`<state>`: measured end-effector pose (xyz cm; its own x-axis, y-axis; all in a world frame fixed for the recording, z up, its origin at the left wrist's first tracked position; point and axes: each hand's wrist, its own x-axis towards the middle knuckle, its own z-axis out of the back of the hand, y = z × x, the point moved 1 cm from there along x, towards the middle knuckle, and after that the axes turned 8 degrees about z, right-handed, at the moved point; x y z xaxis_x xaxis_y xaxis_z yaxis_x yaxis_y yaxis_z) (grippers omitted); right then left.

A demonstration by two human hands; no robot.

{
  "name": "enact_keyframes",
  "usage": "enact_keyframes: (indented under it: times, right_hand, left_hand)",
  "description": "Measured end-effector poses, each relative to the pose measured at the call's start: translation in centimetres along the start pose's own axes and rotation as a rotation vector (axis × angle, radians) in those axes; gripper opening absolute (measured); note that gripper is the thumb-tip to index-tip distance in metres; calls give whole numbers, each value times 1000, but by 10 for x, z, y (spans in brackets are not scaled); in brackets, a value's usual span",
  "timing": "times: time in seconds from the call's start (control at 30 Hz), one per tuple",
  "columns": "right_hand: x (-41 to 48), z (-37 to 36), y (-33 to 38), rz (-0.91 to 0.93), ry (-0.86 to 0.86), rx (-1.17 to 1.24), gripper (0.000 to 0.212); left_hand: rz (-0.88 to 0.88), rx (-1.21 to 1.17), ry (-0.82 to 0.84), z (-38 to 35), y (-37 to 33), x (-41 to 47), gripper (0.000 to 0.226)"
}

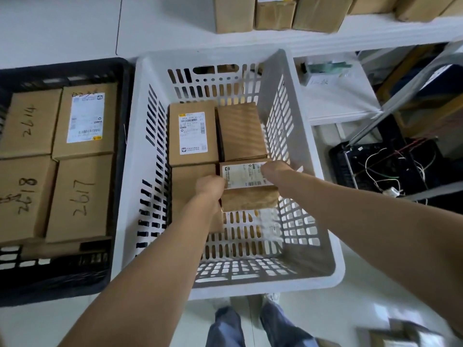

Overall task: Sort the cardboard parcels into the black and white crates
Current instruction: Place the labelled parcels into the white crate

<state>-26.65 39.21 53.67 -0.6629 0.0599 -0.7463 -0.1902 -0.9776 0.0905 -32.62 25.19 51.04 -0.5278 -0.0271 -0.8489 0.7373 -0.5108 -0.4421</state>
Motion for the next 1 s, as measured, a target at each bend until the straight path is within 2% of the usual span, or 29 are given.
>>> enact_keyframes:
  times: [0.03,0.1,0.23,0.3,0.47,0.6,0.73,0.8,0.93,1.0]
  right_hand:
    - [2,4,1,-60,-127,67,34]
    - [-2,11,3,-99,-117,10,33]
    - [-7,14,3,78,43,-314,31]
    - [-9,13,3,147,109,-517,30]
    - [-12,8,8,134,159,-828,25]
    - [-8,9,7,142,152,-866,15]
    - [-4,3,8,124,156,-888,17]
    - [-2,1,7,142,158,-909,15]
    - [1,2,5,95,146,-943,35]
    - [3,2,5,78,133,-954,31]
  left_hand:
    - [-13,31,-2,0,-3,0,15]
    - [-32,56,-27,2,-5,2,14]
    - [-65,135,-75,7,-7,7,11]
    - [-38,136,-53,10,-7,7,20]
    - [19,156,-18,15,-6,5,29]
    - [-27,158,-51,15,-7,4,29]
    - [-76,87,-6,11,-3,6,37]
    - [-91,59,-25,12,-3,9,32]
    - [-81,27,-116,14,-5,12,5]
    - [-90,35,-147,12,-7,14,14]
